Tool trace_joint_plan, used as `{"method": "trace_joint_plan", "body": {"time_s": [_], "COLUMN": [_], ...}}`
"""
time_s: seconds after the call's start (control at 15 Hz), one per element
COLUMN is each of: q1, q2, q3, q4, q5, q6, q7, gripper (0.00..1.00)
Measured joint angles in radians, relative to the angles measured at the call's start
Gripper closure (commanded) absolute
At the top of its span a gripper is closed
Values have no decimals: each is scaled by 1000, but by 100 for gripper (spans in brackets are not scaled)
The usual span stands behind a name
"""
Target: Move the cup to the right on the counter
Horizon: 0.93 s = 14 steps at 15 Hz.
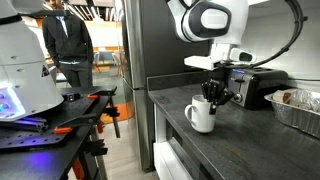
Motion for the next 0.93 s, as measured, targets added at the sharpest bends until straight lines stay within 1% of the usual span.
{"method": "trace_joint_plan", "body": {"time_s": [0.2, 0.4, 0.67, 0.93], "q1": [-16, -48, -85, -117], "q2": [-1, -1, -1, 1], "q3": [-36, -45, -42, -12], "q4": [-4, -9, -11, -12], "q5": [0, 3, 22, 73], "q6": [0, 3, 36, 94], "q7": [49, 74, 77, 77], "gripper": [97, 97, 97, 97]}}
